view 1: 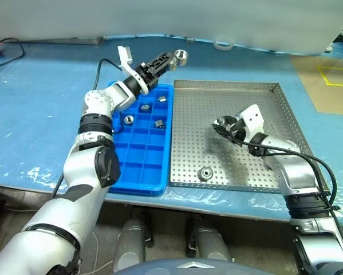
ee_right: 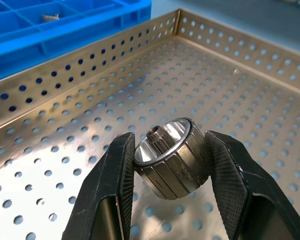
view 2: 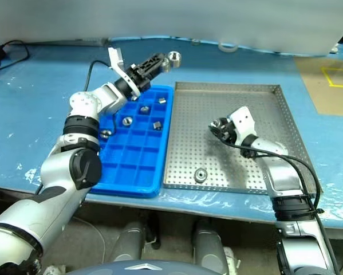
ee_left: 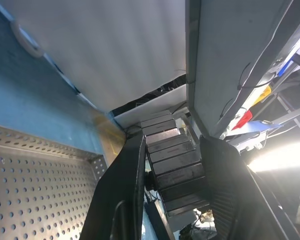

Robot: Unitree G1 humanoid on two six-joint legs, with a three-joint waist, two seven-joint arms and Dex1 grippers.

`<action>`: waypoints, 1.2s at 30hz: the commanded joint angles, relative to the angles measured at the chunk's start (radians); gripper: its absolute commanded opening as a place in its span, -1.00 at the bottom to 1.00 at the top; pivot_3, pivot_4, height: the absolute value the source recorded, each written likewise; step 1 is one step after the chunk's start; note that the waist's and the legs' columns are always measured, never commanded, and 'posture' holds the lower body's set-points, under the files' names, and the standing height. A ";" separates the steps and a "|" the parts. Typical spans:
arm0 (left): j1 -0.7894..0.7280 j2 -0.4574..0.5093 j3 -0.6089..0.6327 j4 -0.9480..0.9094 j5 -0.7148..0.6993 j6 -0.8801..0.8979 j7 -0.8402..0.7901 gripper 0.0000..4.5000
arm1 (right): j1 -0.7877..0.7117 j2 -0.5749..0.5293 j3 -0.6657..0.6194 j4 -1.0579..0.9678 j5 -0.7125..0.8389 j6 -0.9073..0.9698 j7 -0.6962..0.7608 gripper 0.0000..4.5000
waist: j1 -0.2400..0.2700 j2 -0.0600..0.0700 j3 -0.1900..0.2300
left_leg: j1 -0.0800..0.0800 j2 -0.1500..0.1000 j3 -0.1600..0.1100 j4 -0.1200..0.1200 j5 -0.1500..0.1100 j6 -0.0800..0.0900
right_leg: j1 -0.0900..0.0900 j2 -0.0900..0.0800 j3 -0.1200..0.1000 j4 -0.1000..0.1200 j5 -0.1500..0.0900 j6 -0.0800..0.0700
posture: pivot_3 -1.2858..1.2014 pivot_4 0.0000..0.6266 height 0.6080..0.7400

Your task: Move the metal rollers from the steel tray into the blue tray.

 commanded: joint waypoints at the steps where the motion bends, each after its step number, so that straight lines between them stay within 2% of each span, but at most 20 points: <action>1: 0.003 -0.020 -0.007 -0.104 -0.038 0.029 0.016 -0.41 | -0.007 0.003 0.008 0.005 -0.023 -0.037 0.004 -0.21 | 0.003 0.000 0.000 | 0.000 0.000 0.000 0.000 0.000 0.000 | 0.000 0.000 0.000 0.000 0.000 0.000 | -0.18 -0.52 1.00; 11: 0.051 -0.055 -0.032 -0.206 -0.054 0.089 0.066 -0.41 | 0.044 -0.023 0.033 0.099 -0.105 -0.040 -0.014 -0.21 | 0.005 0.000 0.000 | 0.000 -0.001 0.000 0.000 0.000 0.001 | 0.000 -0.001 0.000 0.000 0.000 0.000 | -0.18 -0.52 1.00; 14: 0.048 -0.053 -0.037 -0.195 -0.051 0.084 0.061 -0.41 | 0.043 -0.034 0.041 0.139 -0.144 -0.046 -0.037 0.25 | 0.006 0.000 0.000 | 0.002 -0.001 0.000 0.001 0.000 0.001 | 0.002 -0.001 0.000 0.000 0.000 0.000 | -0.19 -0.52 1.00; 17: 0.048 -0.058 -0.050 -0.177 -0.041 0.077 0.051 -0.41 | 0.064 -0.029 0.007 0.061 -0.074 0.021 0.008 0.68 | 0.006 0.000 0.000 | 0.005 -0.001 0.001 0.001 -0.001 0.001 | 0.006 -0.002 0.000 -0.001 0.000 0.000 | -0.20 -0.52 1.00; 19: 0.049 -0.065 -0.060 -0.177 -0.043 0.083 0.040 -0.41 | 0.074 -0.031 -0.021 0.007 -0.042 0.037 0.021 0.68 | 0.006 0.000 0.000 | 0.007 -0.001 0.001 0.001 -0.001 0.002 | 0.008 -0.002 0.000 -0.002 0.000 0.000 | -0.21 -0.52 1.00; 21: 0.049 -0.072 -0.064 -0.176 -0.048 0.084 0.031 -0.41 | 0.063 -0.059 -0.022 -0.012 -0.083 0.039 -0.005 0.68 | 0.004 0.000 0.000 | 0.006 -0.001 0.002 0.001 -0.002 0.003 | 0.007 -0.002 0.000 -0.002 0.000 0.000 | -0.21 -0.52 1.00; 28: 0.059 -0.077 -0.086 -0.162 -0.052 0.123 -0.025 -0.41 | -0.042 -0.121 -0.138 -0.139 0.042 0.097 0.055 0.68 | -0.003 0.000 0.000 | 0.007 -0.002 0.005 0.001 -0.002 0.003 | 0.006 -0.003 0.003 -0.001 0.000 0.000 | -0.22 -0.52 1.00; 31: 0.062 -0.081 -0.100 -0.162 -0.042 0.119 -0.038 -0.41 | -0.061 -0.146 -0.148 -0.144 0.052 0.098 0.073 0.68 | -0.003 0.000 0.000 | 0.007 -0.002 0.005 0.000 -0.002 0.003 | 0.006 -0.003 0.003 -0.002 0.000 0.000 | -0.22 -0.52 1.00; 36: 0.061 -0.087 -0.105 -0.161 -0.042 0.113 -0.038 -0.41 | -0.085 -0.121 -0.153 -0.129 0.054 0.091 0.051 0.68 | -0.003 0.000 0.000 | 0.006 -0.002 0.005 0.000 -0.002 0.004 | 0.006 -0.003 0.003 -0.002 0.000 0.000 | -0.22 -0.52 1.00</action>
